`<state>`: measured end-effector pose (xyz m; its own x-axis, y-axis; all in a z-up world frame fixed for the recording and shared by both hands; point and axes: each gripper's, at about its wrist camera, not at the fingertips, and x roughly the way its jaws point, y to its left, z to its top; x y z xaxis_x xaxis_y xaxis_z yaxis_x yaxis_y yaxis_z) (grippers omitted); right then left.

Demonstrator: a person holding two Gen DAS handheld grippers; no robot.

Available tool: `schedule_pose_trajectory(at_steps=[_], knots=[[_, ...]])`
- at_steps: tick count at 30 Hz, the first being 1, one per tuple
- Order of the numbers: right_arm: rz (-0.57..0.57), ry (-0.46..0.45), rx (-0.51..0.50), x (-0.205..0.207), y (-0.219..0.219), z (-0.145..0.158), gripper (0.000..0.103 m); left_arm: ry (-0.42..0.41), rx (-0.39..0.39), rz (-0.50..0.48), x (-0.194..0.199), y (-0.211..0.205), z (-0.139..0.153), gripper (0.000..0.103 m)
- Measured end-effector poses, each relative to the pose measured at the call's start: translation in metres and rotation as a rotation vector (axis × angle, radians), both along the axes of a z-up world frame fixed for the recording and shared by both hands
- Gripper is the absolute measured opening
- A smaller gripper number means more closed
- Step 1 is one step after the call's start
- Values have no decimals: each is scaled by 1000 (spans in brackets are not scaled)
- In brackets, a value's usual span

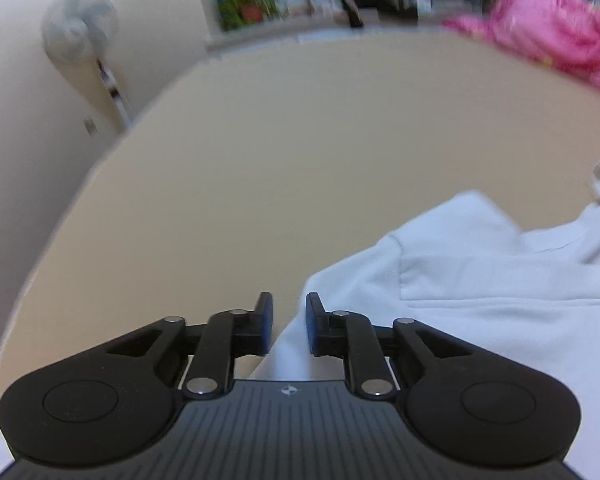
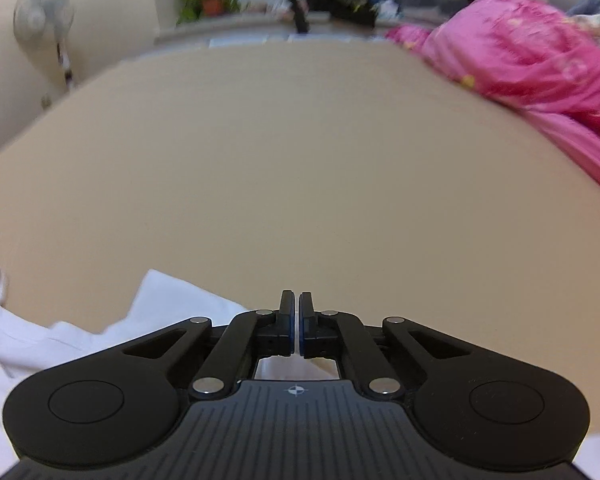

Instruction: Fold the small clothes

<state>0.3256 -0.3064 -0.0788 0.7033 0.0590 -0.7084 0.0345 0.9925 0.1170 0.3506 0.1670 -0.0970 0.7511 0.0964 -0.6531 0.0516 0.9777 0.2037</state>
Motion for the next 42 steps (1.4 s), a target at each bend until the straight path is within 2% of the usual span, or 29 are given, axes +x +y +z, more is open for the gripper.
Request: schedule_pose_trajectory(at_steps=[2,4,5,7,8,10,11,15,19,21,24,26,28,29,30,31,32,35,36,38,40,42], knots=[[-5,-12,85,-40,-12,11,17,0,-92,-38,-34,2,6,19],[11,-3,148,-81,-21,15,22,36,-165,-66,-66,3,6,19],[36,22,168,-102,-24,14,22,67,-199,-68,-78,3,3,19],[69,94,195,-139,-22,6,24,183,-256,-58,-97,5,-11,20],[81,164,191,-154,-22,-2,24,257,-251,-46,-105,2,-20,21],[40,267,102,-186,-16,-14,25,239,-174,-31,-123,-7,-9,21],[16,279,85,-197,-18,-13,25,261,-163,-19,-133,-10,-2,22],[-83,327,207,-251,-32,-7,25,330,-297,41,-182,-3,23,28],[-93,352,227,-306,-27,-6,25,429,-264,119,-239,3,19,28],[-84,356,232,-326,-24,-4,25,467,-303,168,-271,14,8,29],[-77,345,254,-350,-25,-4,25,477,-396,214,-312,29,3,28],[-74,358,272,-361,-29,-6,25,486,-426,233,-333,31,4,28],[-105,385,311,-373,-32,-12,25,512,-420,244,-348,30,4,28],[-121,395,336,-379,-33,-16,25,526,-426,268,-357,31,1,24],[-123,400,346,-383,-33,-17,25,529,-435,285,-364,32,-1,19],[-126,398,349,-385,-32,-15,23,523,-431,294,-369,31,-2,7],[-139,394,352,-387,-33,-13,7,511,-421,297,-372,30,0,6],[-196,364,421,-396,-47,-5,5,431,-378,271,-387,21,22,5],[-229,327,447,-399,-56,3,5,394,-365,251,-396,17,32,5],[-271,238,488,-409,-75,22,5,359,-387,242,-410,16,43,5],[-284,214,484,-415,-83,28,5,371,-428,265,-424,20,40,5],[-273,284,479,-413,-79,17,5,417,-417,311,-423,25,27,5]])
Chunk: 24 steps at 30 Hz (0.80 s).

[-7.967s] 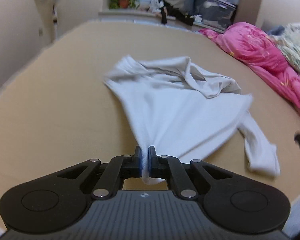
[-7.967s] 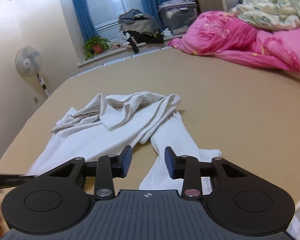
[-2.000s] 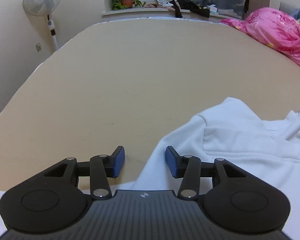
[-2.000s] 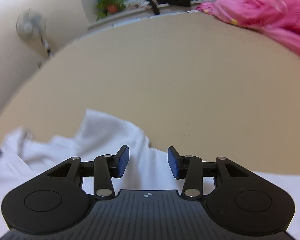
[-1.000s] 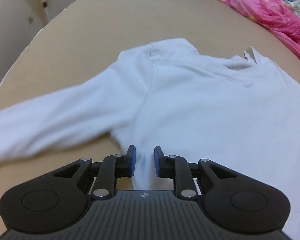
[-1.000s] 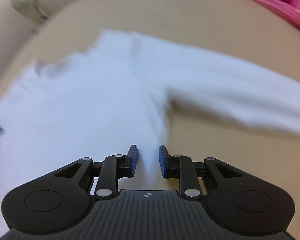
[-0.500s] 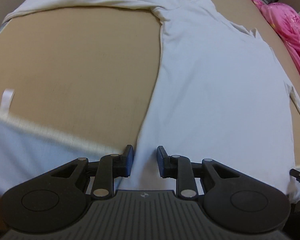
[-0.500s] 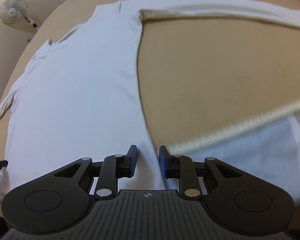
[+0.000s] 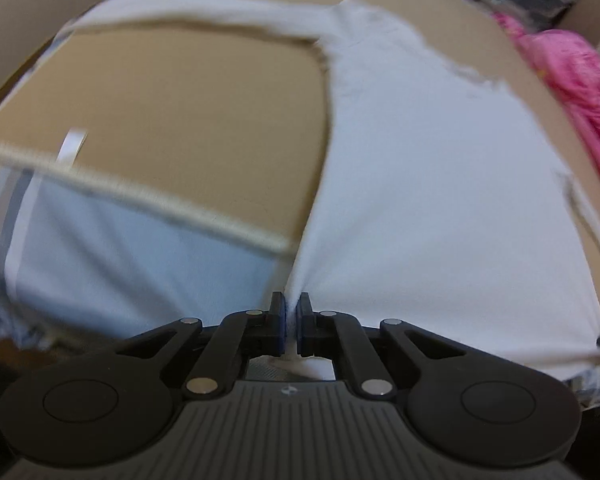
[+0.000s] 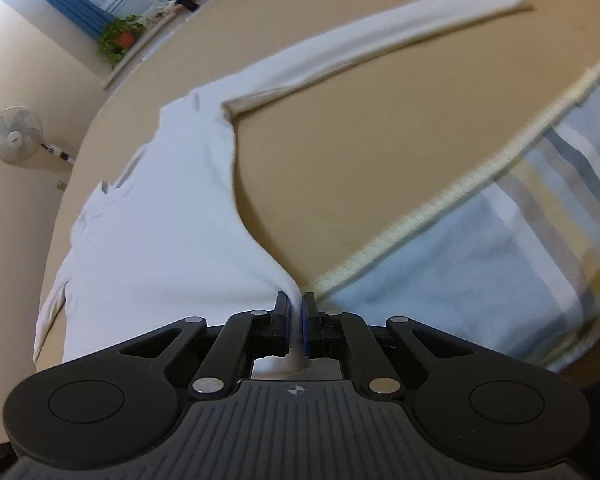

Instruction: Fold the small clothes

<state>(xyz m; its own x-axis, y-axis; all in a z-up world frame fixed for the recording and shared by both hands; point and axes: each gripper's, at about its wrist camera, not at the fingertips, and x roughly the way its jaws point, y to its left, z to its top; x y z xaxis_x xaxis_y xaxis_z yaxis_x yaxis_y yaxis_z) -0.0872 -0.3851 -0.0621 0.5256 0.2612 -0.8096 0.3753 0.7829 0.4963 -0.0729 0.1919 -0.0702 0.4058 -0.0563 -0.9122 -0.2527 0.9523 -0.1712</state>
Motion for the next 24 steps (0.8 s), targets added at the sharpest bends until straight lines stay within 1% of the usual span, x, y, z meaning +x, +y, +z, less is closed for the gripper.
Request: schedule_pose_trajectory(at_steps=[2,3,4,5,6,7,8,9,10,11,12,13,14,15,16,18,19,20,21,22,23,24], knots=[[54,80,-17,6,9,-15,6,48,0,19,6,2,-7,7],[58,111,-43,9,12,-20,6,52,28,13,7,0,-7,7],[56,127,-93,11,14,-20,9,35,88,3,9,-6,-4,7],[43,110,-144,12,16,-16,14,-10,147,-9,6,-10,1,9],[32,70,-180,12,18,-9,14,-70,193,-30,3,-17,10,9],[37,13,-198,12,21,-1,16,-114,208,-54,2,-23,16,10],[53,-35,-196,12,25,5,18,-158,204,-85,1,-30,21,11],[80,-81,-183,13,30,10,18,-184,193,-117,2,-38,24,13],[117,-107,-160,16,37,11,19,-197,178,-154,2,-45,24,15],[147,-105,-138,19,41,8,19,-189,159,-182,10,-52,25,18],[177,-71,-124,25,46,0,20,-161,135,-201,16,-57,18,22],[205,3,-132,31,52,-13,22,-108,115,-211,21,-61,8,33],[221,75,-155,38,56,-25,21,-27,108,-221,27,-65,-5,35],[221,105,-171,40,57,-33,19,37,125,-219,31,-66,-15,35],[205,91,-166,42,57,-30,19,34,148,-212,31,-68,-14,35],[181,10,-154,43,55,-15,22,-40,188,-226,27,-77,1,35],[175,-22,-169,44,55,-9,25,-86,198,-245,24,-82,9,40],[172,-37,-190,45,55,-5,28,-112,201,-261,23,-87,13,49],[166,-41,-201,48,53,-3,29,-112,195,-271,23,-91,14,53],[152,-43,-197,50,50,-3,29,-94,189,-283,25,-96,10,55],[133,-51,-184,54,42,-3,29,-67,189,-291,27,-101,5,55],[118,-65,-173,46,33,-1,29,-45,200,-291,30,-105,1,55]])
